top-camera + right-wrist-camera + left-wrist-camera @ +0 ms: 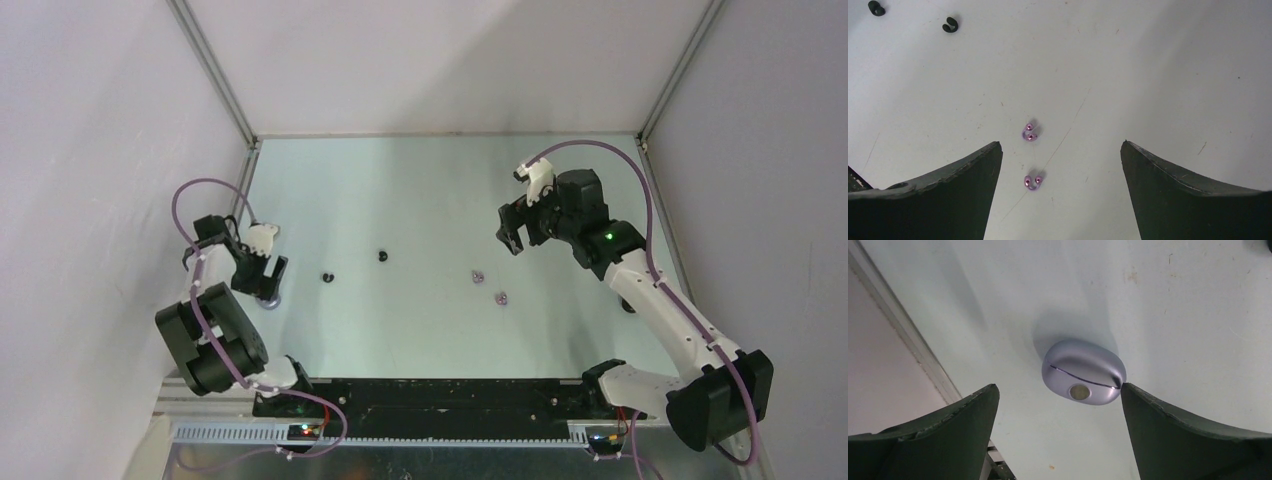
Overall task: Insert the wireless bluetooth earbuds into the charging case
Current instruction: Pick up the charging case at the center of the board.
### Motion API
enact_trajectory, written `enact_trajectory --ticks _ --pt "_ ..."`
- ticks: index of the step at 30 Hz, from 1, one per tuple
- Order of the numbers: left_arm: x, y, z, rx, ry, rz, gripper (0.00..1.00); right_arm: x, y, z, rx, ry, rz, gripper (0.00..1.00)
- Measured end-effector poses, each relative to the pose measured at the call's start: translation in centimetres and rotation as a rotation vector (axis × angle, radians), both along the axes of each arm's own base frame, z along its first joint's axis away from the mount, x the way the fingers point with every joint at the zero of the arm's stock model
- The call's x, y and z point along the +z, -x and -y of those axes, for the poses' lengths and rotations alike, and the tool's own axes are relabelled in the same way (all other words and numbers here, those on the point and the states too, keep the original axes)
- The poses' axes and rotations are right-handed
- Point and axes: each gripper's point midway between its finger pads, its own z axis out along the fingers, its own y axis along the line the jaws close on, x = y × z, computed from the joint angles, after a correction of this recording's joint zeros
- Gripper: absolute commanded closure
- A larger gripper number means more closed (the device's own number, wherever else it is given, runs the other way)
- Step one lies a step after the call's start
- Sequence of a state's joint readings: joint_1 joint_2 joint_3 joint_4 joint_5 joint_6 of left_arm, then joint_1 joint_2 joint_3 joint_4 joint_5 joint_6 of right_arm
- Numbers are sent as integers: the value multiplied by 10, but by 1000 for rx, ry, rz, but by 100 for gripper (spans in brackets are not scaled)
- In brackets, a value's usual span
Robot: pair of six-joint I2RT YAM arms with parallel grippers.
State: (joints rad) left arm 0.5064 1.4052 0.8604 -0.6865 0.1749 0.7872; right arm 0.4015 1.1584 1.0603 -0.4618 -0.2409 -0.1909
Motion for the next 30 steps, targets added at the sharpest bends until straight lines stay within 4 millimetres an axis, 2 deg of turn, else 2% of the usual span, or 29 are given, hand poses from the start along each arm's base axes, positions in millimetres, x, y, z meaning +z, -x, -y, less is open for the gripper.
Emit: enact_trajectory --ticks 10,21,23,25,26,27,30 --pt "-26 -6 -4 -8 41 -80 1 0 -1 0 -3 -3 1 7" --pt "-35 -11 -5 -10 61 -101 1 1 -2 -1 -4 -7 3 7" --pt "-35 -12 -4 -11 67 -99 6 1 -2 -1 -4 -7 3 7" --pt "-36 -11 -3 -13 73 -100 28 1 -2 -1 -4 -7 3 7" --pt "-36 -11 -3 -15 76 -101 34 1 -2 -1 -5 -6 3 7" --pt "-36 -12 -2 -18 78 -102 45 1 -2 -1 -6 -5 4 7" --pt "-36 -14 -2 -23 87 -99 60 1 -2 0 -9 -4 5 7"
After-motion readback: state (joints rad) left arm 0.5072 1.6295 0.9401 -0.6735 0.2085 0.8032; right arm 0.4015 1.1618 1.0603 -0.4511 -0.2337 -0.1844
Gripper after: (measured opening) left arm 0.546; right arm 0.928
